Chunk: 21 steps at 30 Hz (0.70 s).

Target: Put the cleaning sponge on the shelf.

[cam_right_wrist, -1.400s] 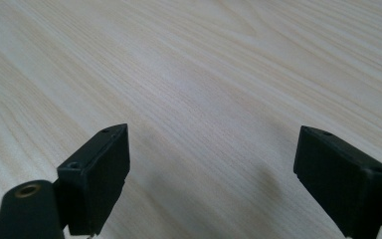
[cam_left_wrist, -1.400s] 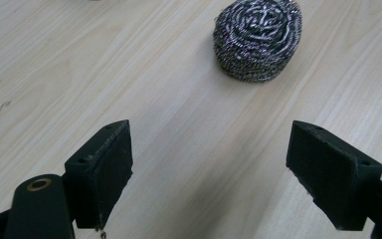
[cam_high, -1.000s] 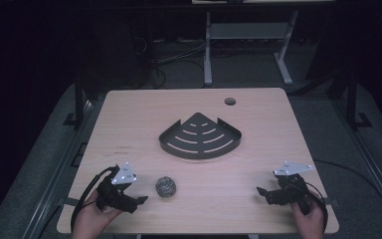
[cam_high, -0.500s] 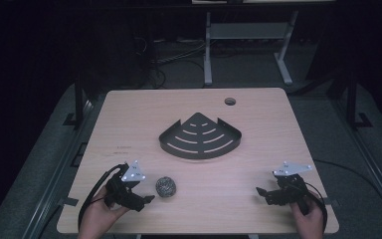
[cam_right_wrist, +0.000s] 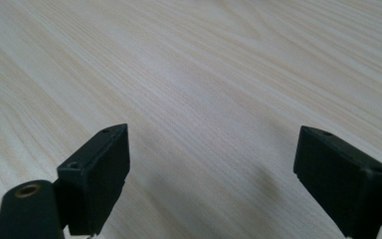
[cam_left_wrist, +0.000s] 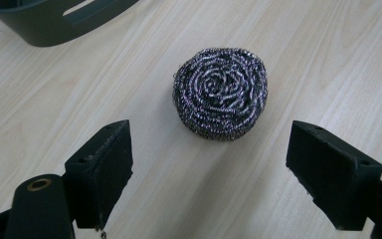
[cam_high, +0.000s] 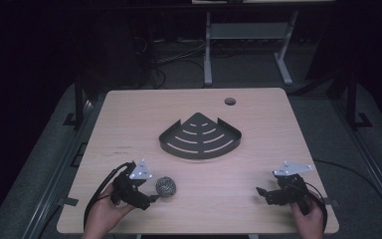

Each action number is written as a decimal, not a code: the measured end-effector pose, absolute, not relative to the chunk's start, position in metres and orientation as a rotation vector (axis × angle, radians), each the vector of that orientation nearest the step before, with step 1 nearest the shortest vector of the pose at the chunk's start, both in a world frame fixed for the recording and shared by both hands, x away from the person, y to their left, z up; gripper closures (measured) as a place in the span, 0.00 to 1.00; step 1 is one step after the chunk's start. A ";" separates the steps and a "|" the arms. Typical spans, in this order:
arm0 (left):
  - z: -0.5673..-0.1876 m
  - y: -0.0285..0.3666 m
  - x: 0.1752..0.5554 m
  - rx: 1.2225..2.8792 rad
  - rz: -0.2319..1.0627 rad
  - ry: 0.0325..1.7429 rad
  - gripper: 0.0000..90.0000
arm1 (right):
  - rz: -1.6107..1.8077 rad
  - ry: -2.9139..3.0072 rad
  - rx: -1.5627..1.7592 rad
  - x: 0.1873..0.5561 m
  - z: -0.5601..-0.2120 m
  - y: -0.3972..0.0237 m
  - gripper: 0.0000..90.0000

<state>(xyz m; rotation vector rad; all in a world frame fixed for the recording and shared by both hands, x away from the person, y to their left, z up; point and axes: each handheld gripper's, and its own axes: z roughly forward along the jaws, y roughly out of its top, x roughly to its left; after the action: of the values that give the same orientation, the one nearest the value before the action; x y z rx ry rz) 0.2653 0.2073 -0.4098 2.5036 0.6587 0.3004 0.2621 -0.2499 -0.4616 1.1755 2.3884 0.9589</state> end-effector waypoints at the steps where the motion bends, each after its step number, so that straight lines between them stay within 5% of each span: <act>1: -0.410 0.206 0.266 2.505 0.295 0.655 0.20 | 0.960 2.388 1.178 0.262 -0.462 -0.250 0.16; 21: -0.417 0.183 0.280 2.542 0.206 0.643 0.20 | 0.957 2.395 1.170 0.263 -0.461 -0.248 0.16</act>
<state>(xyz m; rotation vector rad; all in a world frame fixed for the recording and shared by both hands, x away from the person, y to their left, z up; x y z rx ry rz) 0.2797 0.1826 -0.4172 2.5419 0.6426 0.2061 0.2628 -0.2482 -0.4613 1.1702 2.3948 0.9565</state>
